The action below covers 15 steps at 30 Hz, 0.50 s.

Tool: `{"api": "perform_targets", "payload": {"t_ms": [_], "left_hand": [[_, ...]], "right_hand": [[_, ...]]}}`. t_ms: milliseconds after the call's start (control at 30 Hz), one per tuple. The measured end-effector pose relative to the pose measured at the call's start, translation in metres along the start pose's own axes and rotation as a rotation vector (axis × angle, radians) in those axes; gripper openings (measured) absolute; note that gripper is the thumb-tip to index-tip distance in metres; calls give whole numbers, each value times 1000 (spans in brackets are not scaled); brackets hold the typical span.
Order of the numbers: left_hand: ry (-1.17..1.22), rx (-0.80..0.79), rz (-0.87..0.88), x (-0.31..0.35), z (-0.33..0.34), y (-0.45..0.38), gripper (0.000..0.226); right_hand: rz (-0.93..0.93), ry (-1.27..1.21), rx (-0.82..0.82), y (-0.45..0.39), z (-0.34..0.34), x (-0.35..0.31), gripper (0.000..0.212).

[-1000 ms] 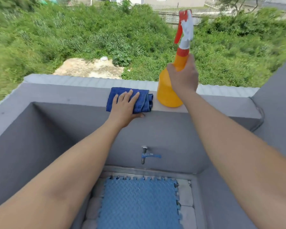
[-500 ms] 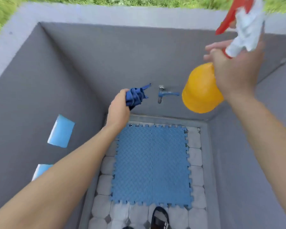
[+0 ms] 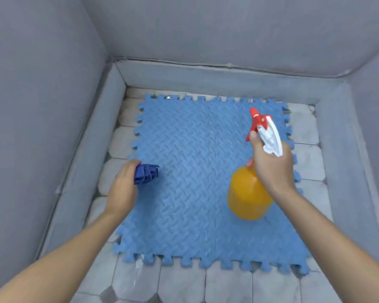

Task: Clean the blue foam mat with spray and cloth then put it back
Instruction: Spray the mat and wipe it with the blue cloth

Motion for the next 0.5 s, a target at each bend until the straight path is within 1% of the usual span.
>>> {"api": "perform_targets", "payload": {"t_ms": [33, 67, 133, 200, 300, 367, 433, 500], "left_hand": [[-8, -12, 30, -18, 24, 7, 72], [-7, -29, 68, -32, 46, 12, 73], [-34, -71, 202, -50, 86, 20, 66], [-160, -116, 345, -55, 112, 24, 63], [-298, -127, 404, -54, 123, 19, 67], [-338, -143, 418, -53, 122, 18, 69], [-358, -139, 401, -50, 121, 15, 71], [-332, -131, 386, -48, 124, 5, 72]], "right_hand": [[-16, -13, 28, 2, 9, 20, 22], [-38, -39, 58, 2, 17, 34, 23], [-56, -60, 103, 2, 27, 57, 32], [-77, -77, 133, 8, 30, 66, 23], [-86, -91, 146, 9, 32, 68, 15], [-126, -55, 66, 15, 37, 67, 12], [-198, -78, -75, 22, 43, 65, 4], [-236, -110, -212, 27, 48, 63, 18]]}}
Point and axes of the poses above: each hand's wrist, its own y-axis away from the middle knuckle, its own z-axis out of the palm, x = y × z, the point moved 3 cm from there along -y, towards the middle knuckle, and after that the axes turned 12 degrees about x, right-handed, at the moved point
